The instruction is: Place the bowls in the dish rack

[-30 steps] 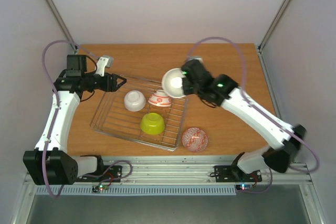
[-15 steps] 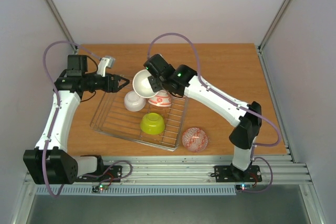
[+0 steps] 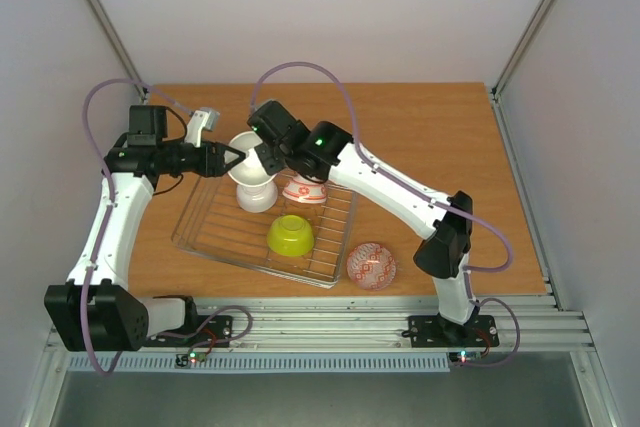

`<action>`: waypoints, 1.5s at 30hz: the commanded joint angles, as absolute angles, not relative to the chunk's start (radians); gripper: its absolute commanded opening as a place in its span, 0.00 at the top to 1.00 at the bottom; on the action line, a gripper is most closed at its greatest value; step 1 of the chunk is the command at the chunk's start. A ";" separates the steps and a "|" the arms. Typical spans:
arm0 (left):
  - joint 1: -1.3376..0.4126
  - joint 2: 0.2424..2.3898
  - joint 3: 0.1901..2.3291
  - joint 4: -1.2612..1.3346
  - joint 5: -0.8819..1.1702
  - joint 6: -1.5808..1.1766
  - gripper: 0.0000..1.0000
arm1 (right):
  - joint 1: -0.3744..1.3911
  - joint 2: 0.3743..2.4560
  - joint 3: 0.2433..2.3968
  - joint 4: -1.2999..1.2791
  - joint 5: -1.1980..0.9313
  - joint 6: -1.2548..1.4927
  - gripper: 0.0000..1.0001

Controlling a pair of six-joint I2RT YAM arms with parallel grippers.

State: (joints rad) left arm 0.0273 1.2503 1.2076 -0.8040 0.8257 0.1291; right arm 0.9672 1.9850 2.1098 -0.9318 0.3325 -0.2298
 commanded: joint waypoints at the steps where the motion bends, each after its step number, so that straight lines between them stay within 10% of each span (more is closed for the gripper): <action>1: 0.023 1.254 1.195 -0.785 0.833 0.134 0.50 | 1.000 1.977 2.170 -0.912 0.325 -0.258 0.99; 13: 0.023 1.251 1.201 -0.799 0.816 0.148 0.99 | 1.029 1.955 2.145 -0.878 0.316 -0.277 0.98; 18: 0.025 1.244 1.205 -0.803 0.824 0.169 1.00 | 1.027 1.866 2.006 -0.786 0.302 -0.301 0.45; 26: 0.039 1.250 1.203 -0.794 0.898 0.178 1.00 | 0.931 1.665 1.718 -0.602 -0.122 -0.208 0.08; 45: 0.046 1.262 1.188 -0.770 1.101 0.175 1.00 | 0.830 1.619 1.549 -0.363 -0.554 -0.002 0.07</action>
